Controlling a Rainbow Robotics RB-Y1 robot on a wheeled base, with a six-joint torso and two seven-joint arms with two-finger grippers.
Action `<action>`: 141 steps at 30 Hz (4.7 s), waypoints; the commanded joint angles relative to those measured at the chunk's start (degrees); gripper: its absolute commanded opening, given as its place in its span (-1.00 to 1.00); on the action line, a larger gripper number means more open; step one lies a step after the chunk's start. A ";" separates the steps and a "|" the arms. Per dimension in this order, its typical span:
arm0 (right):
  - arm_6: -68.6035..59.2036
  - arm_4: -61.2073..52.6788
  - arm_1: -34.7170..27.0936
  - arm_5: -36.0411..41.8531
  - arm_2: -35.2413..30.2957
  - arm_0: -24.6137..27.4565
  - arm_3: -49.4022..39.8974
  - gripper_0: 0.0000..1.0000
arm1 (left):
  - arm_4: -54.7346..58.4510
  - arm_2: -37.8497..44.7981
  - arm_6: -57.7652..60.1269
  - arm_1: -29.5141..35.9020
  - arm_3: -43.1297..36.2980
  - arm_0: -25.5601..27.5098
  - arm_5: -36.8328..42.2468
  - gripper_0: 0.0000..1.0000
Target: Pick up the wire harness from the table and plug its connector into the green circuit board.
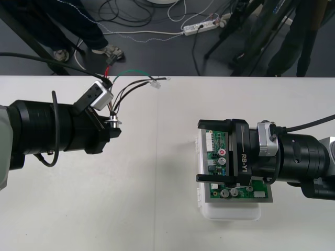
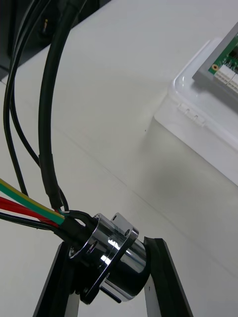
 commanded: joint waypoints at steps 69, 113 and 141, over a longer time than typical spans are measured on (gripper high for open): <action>2.46 -3.56 0.14 1.34 -2.11 -0.12 -2.09 1.00 | 21.28 12.03 -64.07 -8.06 -12.39 -2.41 -1.61 -1.00; 1.23 -8.75 -3.55 3.36 -3.43 1.29 -2.09 1.00 | 10.30 3.85 -74.18 -2.52 -12.21 2.16 -0.03 -1.00; -18.46 -10.42 -4.78 17.60 -5.36 11.83 -19.85 1.00 | 9.95 3.59 -75.59 -2.52 -12.12 2.34 0.06 -1.00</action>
